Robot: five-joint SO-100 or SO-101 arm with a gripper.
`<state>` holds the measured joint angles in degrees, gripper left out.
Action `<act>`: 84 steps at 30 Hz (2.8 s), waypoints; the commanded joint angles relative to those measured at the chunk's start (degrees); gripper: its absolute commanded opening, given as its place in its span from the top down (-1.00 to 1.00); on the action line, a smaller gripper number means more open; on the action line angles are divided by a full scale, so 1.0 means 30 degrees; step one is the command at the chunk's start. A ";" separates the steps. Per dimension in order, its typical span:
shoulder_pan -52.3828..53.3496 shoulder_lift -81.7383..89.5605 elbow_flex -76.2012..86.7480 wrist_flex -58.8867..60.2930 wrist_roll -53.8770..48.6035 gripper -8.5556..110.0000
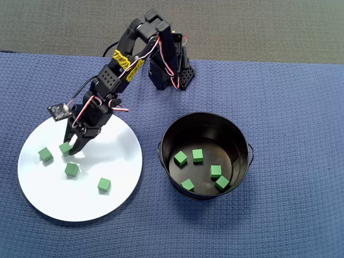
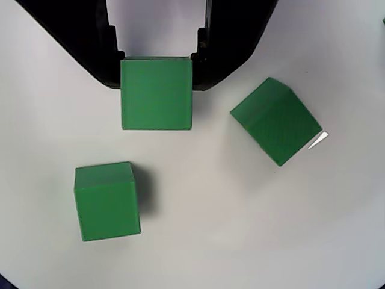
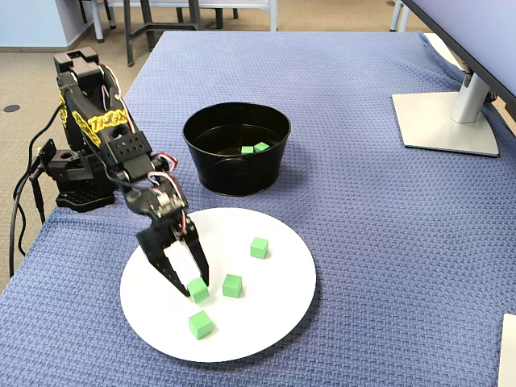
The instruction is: Pick up the green cubes from the white plate and place them in the black recipient
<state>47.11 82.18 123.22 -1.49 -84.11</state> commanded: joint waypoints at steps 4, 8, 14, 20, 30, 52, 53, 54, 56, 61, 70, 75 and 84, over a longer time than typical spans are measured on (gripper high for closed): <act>-0.0439 0.5068 0.2988 -0.0645 -0.0264 0.86; -0.0908 0.8115 0.4570 0.1113 0.0205 0.86; -0.2051 1.3125 0.6211 0.4687 0.1318 0.86; -0.3662 1.7344 0.7617 0.7090 0.3809 0.86; -0.9932 2.2266 0.2021 1.8164 1.5322 0.86; -2.2734 1.5234 -0.1699 1.7900 2.3672 0.56; -2.2734 1.5352 -0.1729 1.7930 2.3730 0.56; -2.2676 1.5439 -0.1816 1.7988 2.3496 0.56; -2.2236 1.5703 -0.1934 1.8164 2.2646 0.61; -1.8398 1.6143 -0.2314 1.8926 1.8955 0.62; -0.9316 1.5410 -0.0850 1.6055 0.7676 0.61; -0.5918 1.4092 0.0791 1.2246 0.2549 0.63; -0.3281 0.9521 -0.0322 0.9287 0.0527 0.62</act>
<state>34.80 114.79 125.86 30.94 -79.98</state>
